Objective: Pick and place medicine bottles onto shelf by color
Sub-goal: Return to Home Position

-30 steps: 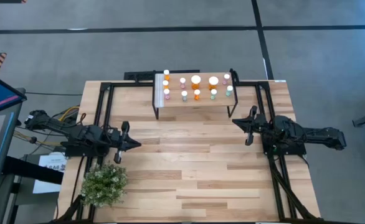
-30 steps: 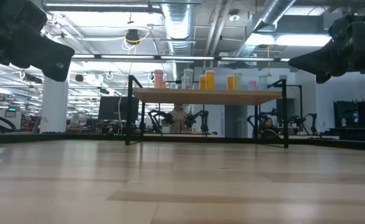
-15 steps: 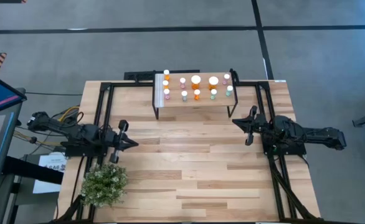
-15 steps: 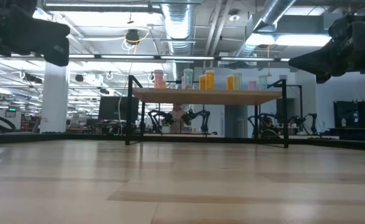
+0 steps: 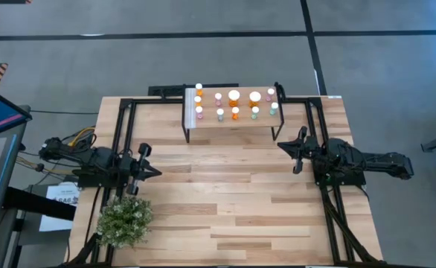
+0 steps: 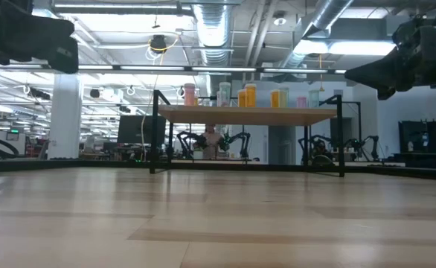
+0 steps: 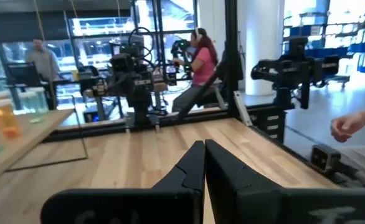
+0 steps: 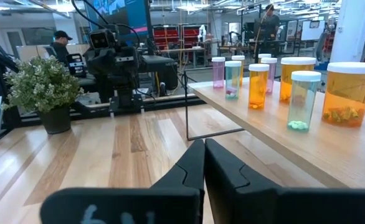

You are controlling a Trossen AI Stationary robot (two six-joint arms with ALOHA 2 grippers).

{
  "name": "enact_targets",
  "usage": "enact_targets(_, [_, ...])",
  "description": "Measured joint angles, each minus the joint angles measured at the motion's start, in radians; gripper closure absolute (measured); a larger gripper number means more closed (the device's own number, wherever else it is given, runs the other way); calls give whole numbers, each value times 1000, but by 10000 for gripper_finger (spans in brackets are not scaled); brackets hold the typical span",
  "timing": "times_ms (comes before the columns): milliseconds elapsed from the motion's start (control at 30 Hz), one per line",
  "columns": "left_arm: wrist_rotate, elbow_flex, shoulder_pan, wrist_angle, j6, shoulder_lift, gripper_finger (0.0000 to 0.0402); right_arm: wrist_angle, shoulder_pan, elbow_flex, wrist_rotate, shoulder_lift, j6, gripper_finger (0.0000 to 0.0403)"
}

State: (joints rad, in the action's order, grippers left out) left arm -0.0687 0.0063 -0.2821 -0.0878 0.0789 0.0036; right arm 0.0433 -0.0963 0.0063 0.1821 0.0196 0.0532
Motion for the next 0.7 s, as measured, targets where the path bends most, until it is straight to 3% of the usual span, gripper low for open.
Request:
enact_targets(167, [47, 0, 0, 10, -31, -1, 401, 0, 0, 0, 0, 0, 0, 370])
enact_targets(567, [20, 0, 0, 33, -143, 0, 401, 0, 0, 0, 0, 0, 0, 370])
enact_targets(700, [60, 0, 0, 31, -172, 0, 401, 0, 0, 0, 0, 0, 0, 370])
